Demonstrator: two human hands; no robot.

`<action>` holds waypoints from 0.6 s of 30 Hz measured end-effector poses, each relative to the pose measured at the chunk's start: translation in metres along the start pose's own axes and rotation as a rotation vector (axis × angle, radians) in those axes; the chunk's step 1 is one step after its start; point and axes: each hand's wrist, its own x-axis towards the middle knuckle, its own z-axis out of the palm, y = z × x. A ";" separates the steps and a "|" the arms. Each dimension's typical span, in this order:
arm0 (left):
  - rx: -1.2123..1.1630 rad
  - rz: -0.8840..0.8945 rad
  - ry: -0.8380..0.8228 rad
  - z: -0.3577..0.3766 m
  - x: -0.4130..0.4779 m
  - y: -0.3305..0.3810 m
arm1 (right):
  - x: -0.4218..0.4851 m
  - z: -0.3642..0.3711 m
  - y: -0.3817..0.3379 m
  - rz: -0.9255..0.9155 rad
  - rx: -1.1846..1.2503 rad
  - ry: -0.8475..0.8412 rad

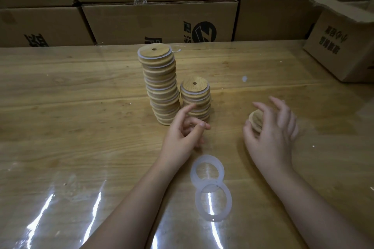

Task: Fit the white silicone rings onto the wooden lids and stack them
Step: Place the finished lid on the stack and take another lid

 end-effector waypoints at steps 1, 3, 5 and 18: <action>0.027 -0.012 -0.026 0.000 -0.001 0.001 | 0.001 0.001 0.002 0.026 -0.004 -0.027; 0.062 -0.031 -0.075 0.001 -0.004 0.002 | 0.003 0.001 0.003 0.036 0.014 -0.046; 0.095 -0.036 -0.105 0.002 -0.006 0.003 | 0.003 0.001 0.004 0.013 0.033 -0.044; 0.015 -0.100 -0.243 0.003 -0.004 0.002 | -0.012 0.005 -0.014 -0.564 0.331 -0.228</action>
